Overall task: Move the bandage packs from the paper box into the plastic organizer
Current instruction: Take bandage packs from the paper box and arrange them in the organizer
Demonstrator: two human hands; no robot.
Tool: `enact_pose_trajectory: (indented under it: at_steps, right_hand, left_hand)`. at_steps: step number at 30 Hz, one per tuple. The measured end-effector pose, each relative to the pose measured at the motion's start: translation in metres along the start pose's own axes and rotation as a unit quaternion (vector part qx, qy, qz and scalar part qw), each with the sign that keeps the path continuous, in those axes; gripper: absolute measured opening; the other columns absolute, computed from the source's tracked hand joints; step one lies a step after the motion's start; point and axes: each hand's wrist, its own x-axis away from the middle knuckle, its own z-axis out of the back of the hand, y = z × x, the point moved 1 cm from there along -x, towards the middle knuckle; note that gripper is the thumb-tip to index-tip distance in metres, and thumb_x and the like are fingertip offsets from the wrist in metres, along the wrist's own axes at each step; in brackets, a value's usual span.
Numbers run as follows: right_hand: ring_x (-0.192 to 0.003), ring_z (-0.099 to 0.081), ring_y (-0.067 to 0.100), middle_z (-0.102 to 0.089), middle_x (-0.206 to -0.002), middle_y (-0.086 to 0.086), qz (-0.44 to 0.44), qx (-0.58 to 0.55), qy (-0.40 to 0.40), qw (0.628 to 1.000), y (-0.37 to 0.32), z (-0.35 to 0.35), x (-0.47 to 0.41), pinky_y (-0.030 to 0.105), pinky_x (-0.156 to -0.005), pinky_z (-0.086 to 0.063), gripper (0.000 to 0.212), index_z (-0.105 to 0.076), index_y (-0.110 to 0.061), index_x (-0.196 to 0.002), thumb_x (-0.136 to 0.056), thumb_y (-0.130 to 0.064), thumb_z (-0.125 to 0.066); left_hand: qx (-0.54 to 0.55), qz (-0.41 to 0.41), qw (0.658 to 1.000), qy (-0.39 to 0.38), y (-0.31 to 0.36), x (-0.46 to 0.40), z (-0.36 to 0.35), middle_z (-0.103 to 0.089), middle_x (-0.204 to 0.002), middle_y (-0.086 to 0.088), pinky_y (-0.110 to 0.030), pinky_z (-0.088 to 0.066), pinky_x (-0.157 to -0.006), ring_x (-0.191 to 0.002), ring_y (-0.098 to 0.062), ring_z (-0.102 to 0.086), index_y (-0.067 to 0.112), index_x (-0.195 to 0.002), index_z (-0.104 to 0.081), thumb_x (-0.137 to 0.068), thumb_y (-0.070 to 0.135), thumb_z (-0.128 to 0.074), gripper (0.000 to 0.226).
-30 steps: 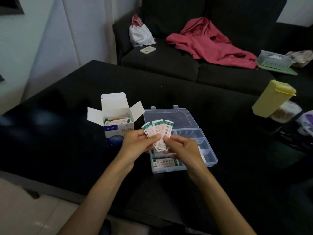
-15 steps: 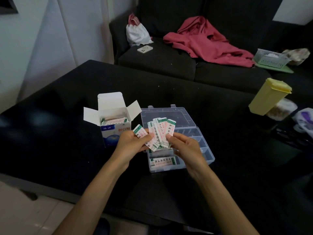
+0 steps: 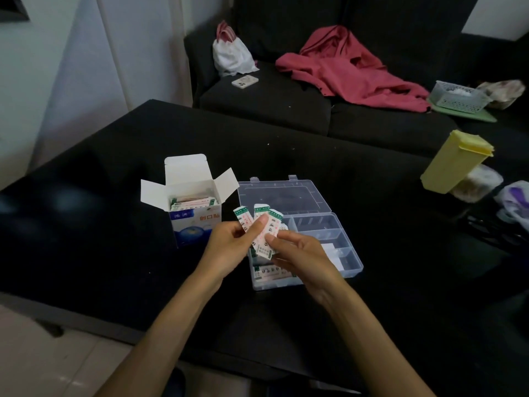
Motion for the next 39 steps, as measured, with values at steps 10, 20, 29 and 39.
enact_pose_trajectory:
  at_steps: [10,20,29,39]
  right_hand:
    - [-0.078,-0.066,0.007,-0.073,-0.092,0.003,-0.004,0.001,0.004,1.000,-0.006,0.014,0.001,0.015,-0.065,-0.050,0.026,-0.069,-0.007,-0.107,-0.084,-0.019,-0.069]
    - [-0.079,-0.068,0.007,-0.074,-0.089,0.000,0.024,0.073,-0.055,0.996,-0.005,0.007,0.007,0.016,-0.068,-0.052,0.015,-0.069,-0.015,-0.102,-0.088,-0.017,-0.064]
    - [-0.103,-0.052,0.005,-0.054,-0.123,-0.004,0.115,0.552,-0.108,0.819,-0.030,0.042,-0.004,0.018,-0.078,-0.049,0.032,-0.055,-0.019,-0.128,-0.097,-0.018,-0.047]
    - [-0.088,-0.063,0.002,-0.071,-0.099,-0.006,0.156,0.622,-0.100,0.761,-0.013,0.028,-0.018,0.027,-0.081,-0.054,0.016,-0.068,-0.027,-0.094,-0.079,-0.026,-0.075]
  left_hand:
    - [-0.060,-0.024,0.998,-0.006,0.008,0.000,0.012,-0.068,-0.080,0.008,-0.011,-0.046,-0.050,-0.063,0.004,-0.062,0.023,-0.098,-0.069,-0.094,0.032,-0.054,0.018]
    - [-0.021,-0.037,0.999,0.027,0.001,0.001,0.009,-0.073,-0.072,0.003,-0.009,-0.047,-0.050,-0.058,0.002,-0.065,0.012,-0.087,-0.072,-0.079,0.021,-0.074,0.013]
    - [-0.375,-0.139,0.913,0.075,-0.002,0.002,0.025,-0.066,-0.077,0.021,-0.015,-0.046,-0.056,-0.056,0.007,-0.060,0.037,-0.091,-0.066,-0.085,0.049,-0.061,0.015]
    - [-0.511,-0.167,0.836,-0.109,-0.002,0.015,0.029,-0.058,-0.075,0.012,-0.018,-0.044,-0.060,-0.068,-0.002,-0.055,0.039,-0.109,-0.066,-0.084,0.050,-0.062,0.027]
